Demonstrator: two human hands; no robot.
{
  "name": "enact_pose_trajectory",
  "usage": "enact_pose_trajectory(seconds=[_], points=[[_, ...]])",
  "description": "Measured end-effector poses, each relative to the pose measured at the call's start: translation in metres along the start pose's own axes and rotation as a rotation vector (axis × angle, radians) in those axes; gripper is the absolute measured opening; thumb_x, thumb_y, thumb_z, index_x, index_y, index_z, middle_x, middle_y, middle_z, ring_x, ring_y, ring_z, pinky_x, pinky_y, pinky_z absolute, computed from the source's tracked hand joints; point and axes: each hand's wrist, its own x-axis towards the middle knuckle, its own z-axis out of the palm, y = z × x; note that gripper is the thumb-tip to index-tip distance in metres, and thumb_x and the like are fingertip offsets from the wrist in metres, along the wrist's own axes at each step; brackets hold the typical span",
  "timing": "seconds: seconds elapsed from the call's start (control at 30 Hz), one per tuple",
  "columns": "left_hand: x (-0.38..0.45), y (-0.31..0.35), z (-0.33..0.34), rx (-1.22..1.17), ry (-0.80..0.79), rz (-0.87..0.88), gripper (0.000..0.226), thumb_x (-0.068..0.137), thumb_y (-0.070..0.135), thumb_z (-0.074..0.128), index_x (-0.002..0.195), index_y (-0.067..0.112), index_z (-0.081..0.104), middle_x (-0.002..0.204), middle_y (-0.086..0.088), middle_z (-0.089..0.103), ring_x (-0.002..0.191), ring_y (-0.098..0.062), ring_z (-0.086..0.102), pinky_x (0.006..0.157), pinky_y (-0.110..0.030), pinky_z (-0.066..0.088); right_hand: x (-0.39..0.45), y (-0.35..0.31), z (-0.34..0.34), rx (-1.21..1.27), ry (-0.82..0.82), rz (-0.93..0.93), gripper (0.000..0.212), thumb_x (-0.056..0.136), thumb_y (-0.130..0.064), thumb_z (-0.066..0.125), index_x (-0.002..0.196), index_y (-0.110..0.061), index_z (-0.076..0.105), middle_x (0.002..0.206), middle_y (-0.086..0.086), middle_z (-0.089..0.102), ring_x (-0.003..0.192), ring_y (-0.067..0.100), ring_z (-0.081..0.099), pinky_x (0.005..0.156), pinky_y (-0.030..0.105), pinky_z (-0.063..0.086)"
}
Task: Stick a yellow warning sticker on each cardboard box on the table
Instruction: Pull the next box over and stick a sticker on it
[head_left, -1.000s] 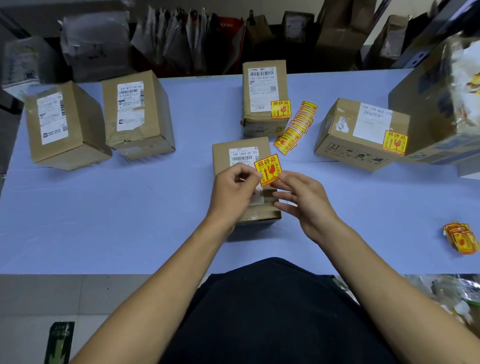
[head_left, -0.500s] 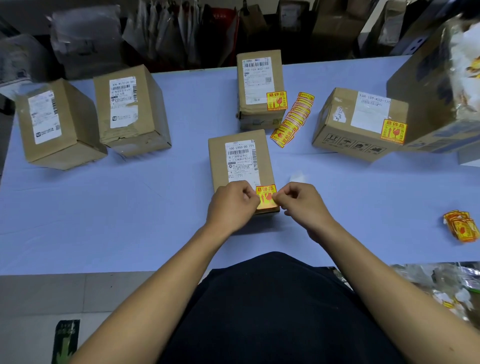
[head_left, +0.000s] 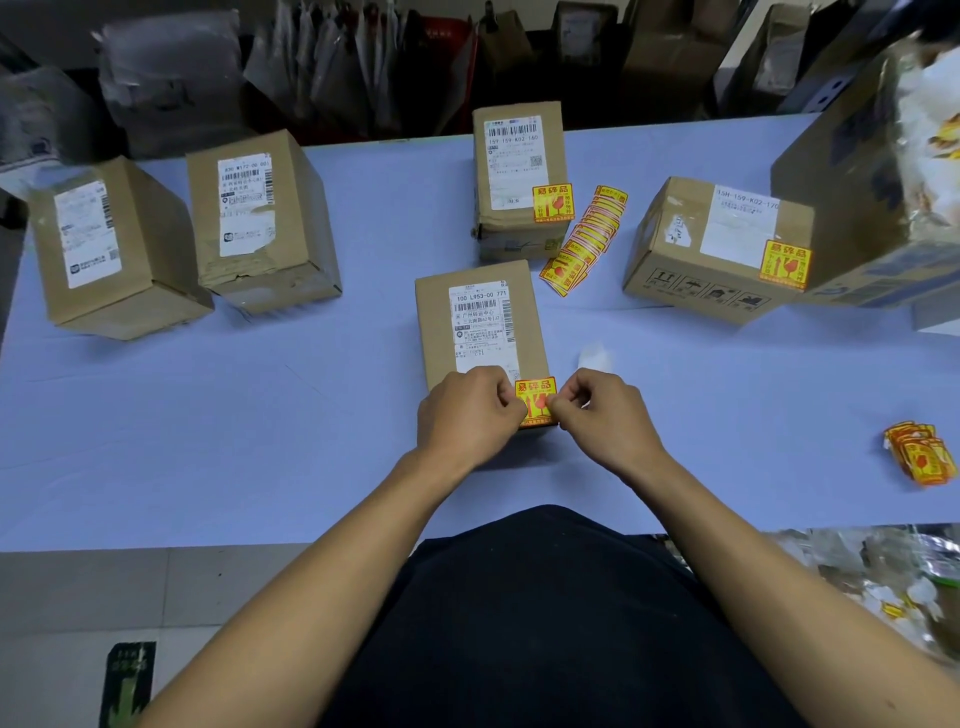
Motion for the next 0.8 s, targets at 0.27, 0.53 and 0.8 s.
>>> enact_pose_trajectory(seconds=[0.27, 0.53, 0.8], points=[[0.004, -0.012, -0.007, 0.267, 0.125, 0.084, 0.025, 0.078, 0.047, 0.061, 0.083, 0.022, 0.059, 0.083, -0.001, 0.064, 0.08, -0.027, 0.059, 0.056, -0.029, 0.034, 0.008, 0.002, 0.001, 0.016, -0.028, 0.064, 0.032, 0.092, -0.048, 0.06, 0.113, -0.023, 0.065, 0.099, -0.006, 0.067, 0.092, 0.016, 0.063, 0.076, 0.032, 0.048], [-0.003, -0.048, 0.004, 0.169, 0.223, 0.143, 0.063, 0.087, 0.05, 0.063, 0.139, 0.016, 0.05, 0.148, -0.012, 0.04, 0.135, -0.032, 0.035, 0.102, -0.046, 0.04, 0.004, -0.001, 0.026, 0.29, -0.121, 0.05, 0.061, 0.09, -0.049, 0.067, 0.143, -0.027, 0.047, 0.123, -0.008, 0.066, 0.102, 0.001, 0.063, 0.087, 0.019, 0.049], [0.005, -0.052, 0.011, -0.385, 0.241, -0.066, 0.072, 0.089, 0.041, 0.065, 0.15, 0.025, 0.03, 0.16, 0.0, 0.02, 0.142, -0.013, 0.028, 0.106, -0.025, 0.031, 0.013, 0.005, 0.027, 0.43, -0.162, 0.14, 0.077, 0.091, -0.049, 0.065, 0.156, -0.027, 0.029, 0.151, -0.004, 0.045, 0.13, 0.01, 0.048, 0.104, 0.027, 0.041]])
